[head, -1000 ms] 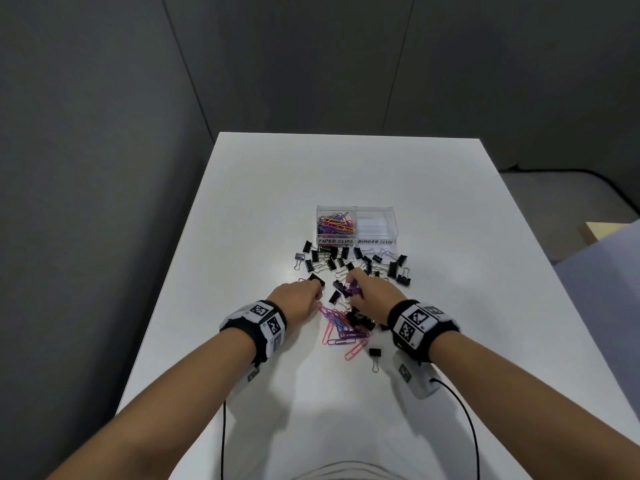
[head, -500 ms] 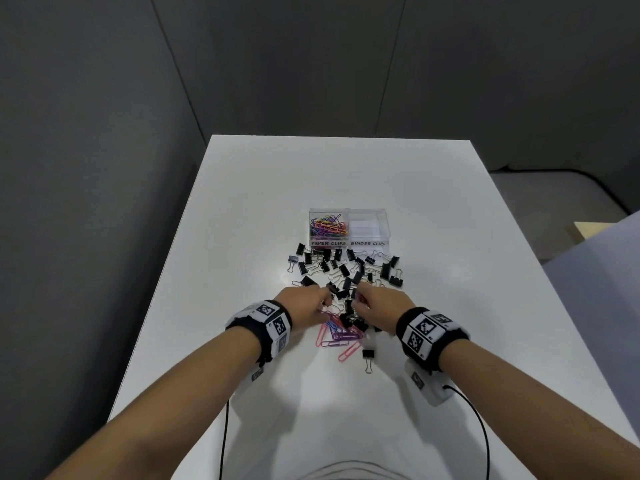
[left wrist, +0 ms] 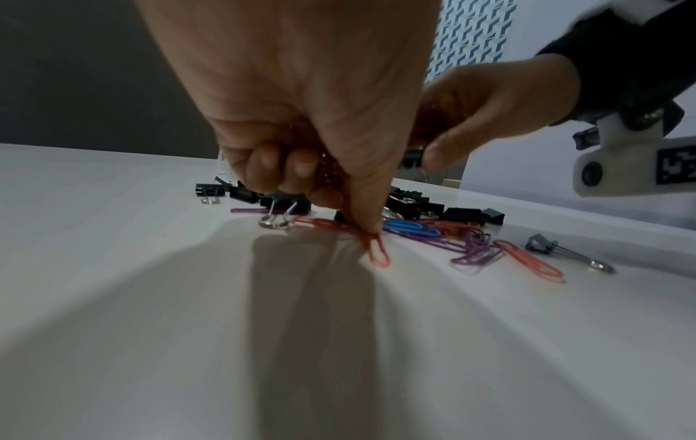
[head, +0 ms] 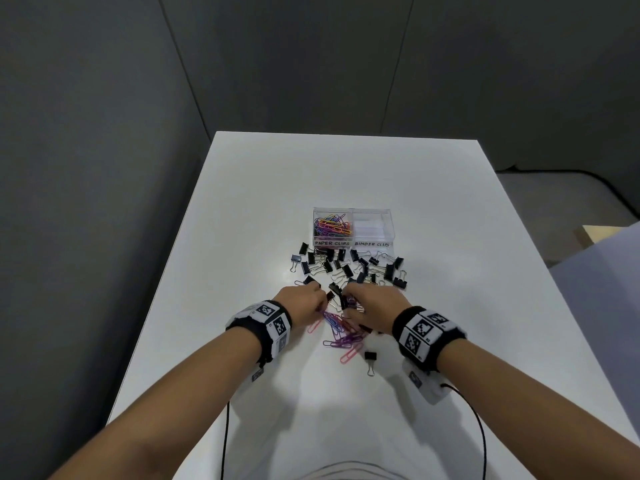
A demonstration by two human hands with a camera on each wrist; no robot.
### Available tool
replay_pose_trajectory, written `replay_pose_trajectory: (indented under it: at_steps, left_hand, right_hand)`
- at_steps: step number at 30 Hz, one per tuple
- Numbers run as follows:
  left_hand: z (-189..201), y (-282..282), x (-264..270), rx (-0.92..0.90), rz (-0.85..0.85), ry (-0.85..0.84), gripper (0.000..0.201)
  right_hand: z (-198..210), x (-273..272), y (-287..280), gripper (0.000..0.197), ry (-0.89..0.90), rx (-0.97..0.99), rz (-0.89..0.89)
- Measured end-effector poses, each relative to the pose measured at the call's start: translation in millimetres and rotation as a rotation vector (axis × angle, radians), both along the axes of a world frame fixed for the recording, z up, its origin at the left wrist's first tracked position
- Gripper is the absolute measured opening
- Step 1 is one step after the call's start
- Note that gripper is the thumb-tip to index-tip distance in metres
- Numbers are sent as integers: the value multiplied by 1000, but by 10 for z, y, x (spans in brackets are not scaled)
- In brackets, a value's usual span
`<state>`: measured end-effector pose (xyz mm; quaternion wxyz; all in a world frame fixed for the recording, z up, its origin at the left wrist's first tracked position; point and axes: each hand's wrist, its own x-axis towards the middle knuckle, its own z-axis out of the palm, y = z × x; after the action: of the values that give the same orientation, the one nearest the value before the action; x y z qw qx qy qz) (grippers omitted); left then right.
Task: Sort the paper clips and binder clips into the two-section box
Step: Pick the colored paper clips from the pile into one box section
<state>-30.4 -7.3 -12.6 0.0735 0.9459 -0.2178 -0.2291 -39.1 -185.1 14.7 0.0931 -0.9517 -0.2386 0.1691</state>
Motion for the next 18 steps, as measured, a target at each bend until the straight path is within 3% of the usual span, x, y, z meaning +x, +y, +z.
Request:
replay_pose_trajectory:
  at_steps: [7, 15, 18]
  left_hand:
    - [51, -31, -32, -30, -102, -2, 45]
    - [32, -73, -10, 48, -110, -2, 30]
    - [47, -35, 13, 66, -128, -8, 31]
  right_hand:
    - [35, 176, -237, 35, 13, -93, -190]
    - [-62, -47, -54, 30, 15, -169, 34]
    - [-128, -58, 6, 26, -5, -218, 25]
